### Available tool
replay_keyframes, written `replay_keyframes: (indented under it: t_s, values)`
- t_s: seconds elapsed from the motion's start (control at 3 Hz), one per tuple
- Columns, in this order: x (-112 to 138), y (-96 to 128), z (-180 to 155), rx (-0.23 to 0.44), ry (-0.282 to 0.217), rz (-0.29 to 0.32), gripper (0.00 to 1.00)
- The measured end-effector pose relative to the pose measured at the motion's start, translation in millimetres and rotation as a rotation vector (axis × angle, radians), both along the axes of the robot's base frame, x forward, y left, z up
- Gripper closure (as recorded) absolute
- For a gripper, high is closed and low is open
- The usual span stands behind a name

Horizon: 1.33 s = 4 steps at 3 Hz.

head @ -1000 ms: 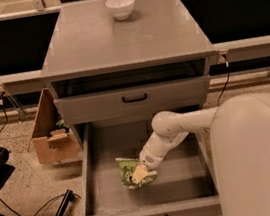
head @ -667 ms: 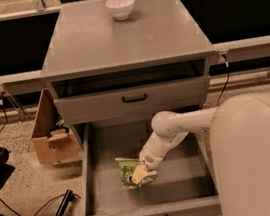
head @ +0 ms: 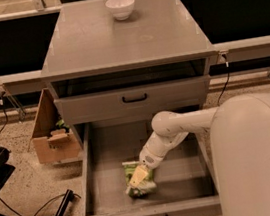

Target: Place green jalapeno chip bag into middle drawer

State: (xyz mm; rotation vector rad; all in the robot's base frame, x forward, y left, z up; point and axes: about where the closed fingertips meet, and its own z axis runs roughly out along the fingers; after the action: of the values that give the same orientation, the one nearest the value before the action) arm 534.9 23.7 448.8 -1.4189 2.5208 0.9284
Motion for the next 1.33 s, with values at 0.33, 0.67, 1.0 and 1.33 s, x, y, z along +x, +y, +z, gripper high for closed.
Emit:
replay_keyframes:
  t_s: [0.33,0.67,1.0,1.33]
  values:
    - [0.0,0.0,0.0,0.0,0.0,0.0,0.0]
    - [1.6,-0.3,4.0,0.007,-0.005,0.006,0.0]
    - [10.6,-2.3,26.1,0.042,-0.033,0.037,0.0]
    - [9.3,-19.7,65.1,0.044,-0.074,0.05,0.0]
